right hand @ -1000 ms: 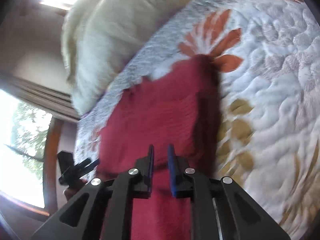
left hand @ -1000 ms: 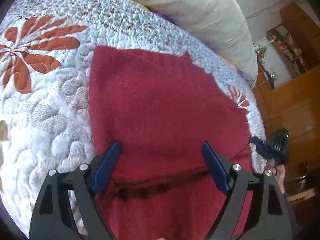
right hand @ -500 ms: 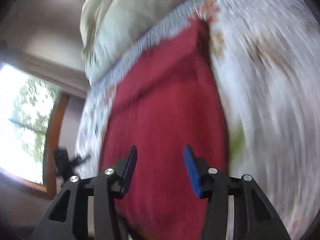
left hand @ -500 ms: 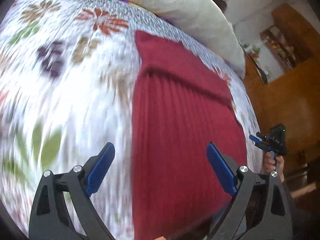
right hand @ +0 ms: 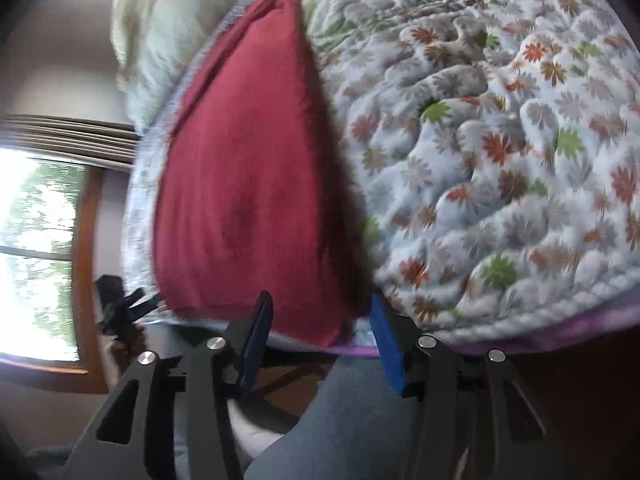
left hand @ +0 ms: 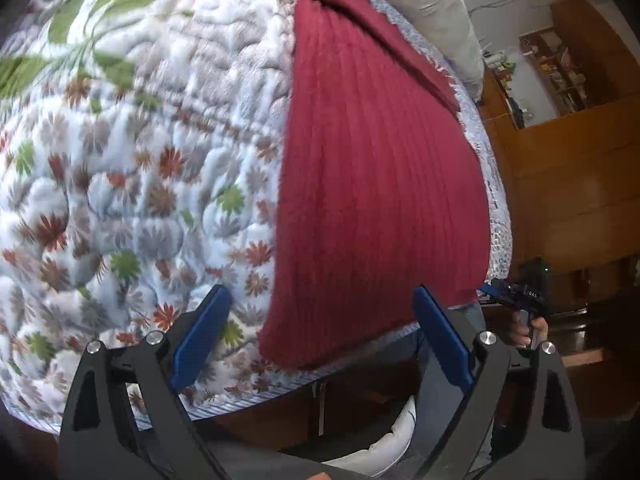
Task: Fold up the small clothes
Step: 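Open the right tool and move both tools to the sweater hem, then grasp the hem with both tools and lift it toward the collar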
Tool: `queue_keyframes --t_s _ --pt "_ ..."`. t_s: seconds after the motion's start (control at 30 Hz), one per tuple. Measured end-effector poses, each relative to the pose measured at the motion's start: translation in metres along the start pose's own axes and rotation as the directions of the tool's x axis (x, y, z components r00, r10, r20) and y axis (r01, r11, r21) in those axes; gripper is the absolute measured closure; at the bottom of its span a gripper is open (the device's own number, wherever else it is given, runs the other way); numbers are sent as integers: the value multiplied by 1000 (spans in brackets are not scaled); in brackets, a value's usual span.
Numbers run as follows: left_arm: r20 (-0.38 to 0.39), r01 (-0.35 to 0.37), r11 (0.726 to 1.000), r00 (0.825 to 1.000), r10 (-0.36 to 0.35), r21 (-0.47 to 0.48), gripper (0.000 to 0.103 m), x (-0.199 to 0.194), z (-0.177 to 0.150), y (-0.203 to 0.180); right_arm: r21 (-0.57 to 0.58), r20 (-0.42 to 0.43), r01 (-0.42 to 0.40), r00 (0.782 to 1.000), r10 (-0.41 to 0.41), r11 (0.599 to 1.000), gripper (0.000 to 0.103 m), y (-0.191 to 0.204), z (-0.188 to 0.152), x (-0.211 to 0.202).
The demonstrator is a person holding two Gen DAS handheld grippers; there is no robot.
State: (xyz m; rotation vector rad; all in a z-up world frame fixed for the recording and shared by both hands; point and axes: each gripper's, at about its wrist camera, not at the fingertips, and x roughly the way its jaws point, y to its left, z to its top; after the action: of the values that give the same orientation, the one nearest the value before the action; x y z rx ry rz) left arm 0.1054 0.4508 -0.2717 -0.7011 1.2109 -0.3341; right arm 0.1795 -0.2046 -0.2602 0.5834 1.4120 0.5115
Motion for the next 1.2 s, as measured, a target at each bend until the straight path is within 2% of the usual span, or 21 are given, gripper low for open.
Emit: queue_keyframes --t_s 0.1,0.13,0.2,0.27,0.37,0.43,0.57,0.6,0.63,0.67,0.73,0.83,0.9,0.93,0.97,1.03,1.2 --pt "-4 34 998 999 -34 -49 8 3 6 8 18 -6 17 1000 -17 1000 50 6 11 9" --pt "-11 43 997 999 -44 -60 6 5 9 10 16 -9 13 1000 -13 1000 47 0 5 7" --pt "-33 34 998 999 -35 -48 6 10 14 9 15 -12 13 1000 -13 1000 45 8 7 16" --pt "-48 35 999 998 -37 -42 6 11 15 7 6 -27 -21 999 22 1000 45 8 5 17" --pt "-61 77 997 995 -77 1 6 10 17 -7 -15 -33 -17 999 17 1000 45 9 4 21" --pt "-83 72 997 994 -70 25 6 15 15 -12 -1 -39 -28 999 28 1000 51 4 4 22" --pt "-88 68 998 994 -68 -5 10 23 16 -5 3 -46 -54 997 54 999 51 -5 4 17" --pt "-84 75 997 994 -76 -15 15 22 17 -4 0 -48 -58 997 58 998 51 -3 4 19" --pt "-83 73 997 994 -75 -19 31 20 17 -1 -4 -48 -64 997 63 998 51 0 3 22" --pt "-85 68 997 994 -70 -23 39 19 17 1 -5 -46 -69 997 68 998 51 1 2 23" --pt "-96 81 996 992 -85 -46 65 16 16 8 2 -46 -81 996 81 997 55 -3 2 23" --pt "-105 79 996 991 -84 -51 75 16 14 8 1 -54 -96 994 96 995 62 -2 1 24" --pt "-112 82 995 990 -88 -59 82 18 13 9 -16 -72 -108 992 107 994 70 0 -1 26" --pt "-110 85 994 990 -92 -67 92 19 13 8 -23 -73 -100 992 98 995 78 3 -1 29" --pt "-106 86 993 990 -94 -75 93 21 14 6 -31 -73 -96 993 94 995 87 4 -2 30" --pt "-93 92 992 991 -101 -91 97 20 13 6 -35 -61 -101 993 99 994 94 7 -2 28" --pt "-33 185 975 981 -190 -125 98 -1 9 3 -47 -15 -163 987 162 986 97 22 -3 8"
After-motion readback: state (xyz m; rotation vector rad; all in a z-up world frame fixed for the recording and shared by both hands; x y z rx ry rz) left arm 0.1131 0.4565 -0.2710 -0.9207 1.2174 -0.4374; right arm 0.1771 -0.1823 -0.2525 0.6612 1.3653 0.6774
